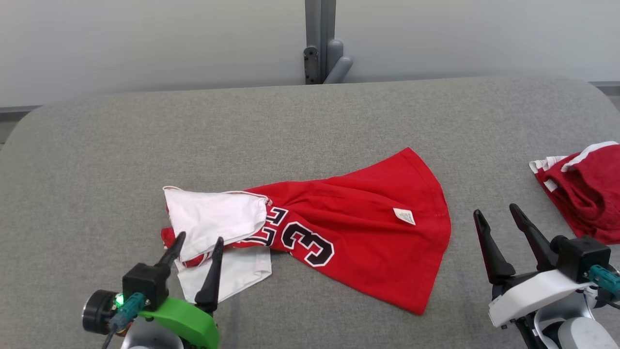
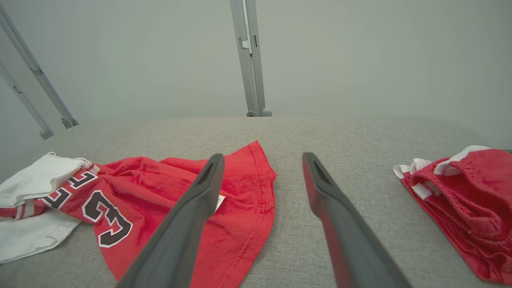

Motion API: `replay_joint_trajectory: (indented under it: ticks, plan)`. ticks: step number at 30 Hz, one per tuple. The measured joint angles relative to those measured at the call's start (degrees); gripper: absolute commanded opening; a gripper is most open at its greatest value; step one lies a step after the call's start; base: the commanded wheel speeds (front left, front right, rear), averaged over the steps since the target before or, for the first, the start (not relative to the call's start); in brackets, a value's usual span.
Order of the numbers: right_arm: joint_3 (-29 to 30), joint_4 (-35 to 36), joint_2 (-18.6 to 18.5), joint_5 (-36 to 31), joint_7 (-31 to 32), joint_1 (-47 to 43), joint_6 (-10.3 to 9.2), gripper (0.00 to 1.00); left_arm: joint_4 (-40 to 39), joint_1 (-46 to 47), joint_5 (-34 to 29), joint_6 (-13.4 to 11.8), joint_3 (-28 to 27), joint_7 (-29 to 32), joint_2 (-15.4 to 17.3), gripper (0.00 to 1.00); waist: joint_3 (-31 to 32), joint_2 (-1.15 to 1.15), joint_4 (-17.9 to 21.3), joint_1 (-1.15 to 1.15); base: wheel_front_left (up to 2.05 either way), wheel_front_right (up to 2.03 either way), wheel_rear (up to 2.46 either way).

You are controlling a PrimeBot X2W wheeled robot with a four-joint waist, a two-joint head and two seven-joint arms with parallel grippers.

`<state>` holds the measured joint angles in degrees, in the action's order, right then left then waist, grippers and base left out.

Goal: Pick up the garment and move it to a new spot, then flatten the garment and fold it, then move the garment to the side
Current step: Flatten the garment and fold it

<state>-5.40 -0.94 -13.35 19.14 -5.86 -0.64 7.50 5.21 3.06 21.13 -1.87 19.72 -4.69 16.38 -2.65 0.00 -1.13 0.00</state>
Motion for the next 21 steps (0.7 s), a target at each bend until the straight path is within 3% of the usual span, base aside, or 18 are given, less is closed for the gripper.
replay_joint_trajectory:
  ticks: [7,21]
  plan:
    - [-0.6,-0.1,0.1,0.3,-0.3,1.1,0.0,1.0,6.5,2.0,0.0,1.6,2.2,0.9,-0.8,1.0,-2.5,0.0,0.8,0.0,0.0,0.0,0.0]
    - [-0.3,-0.1,0.0,0.3,-0.7,3.0,-0.01,1.0,15.7,8.3,-1.5,1.6,2.4,-2.0,-0.3,1.0,-6.9,0.0,2.8,0.0,0.0,0.0,0.0]
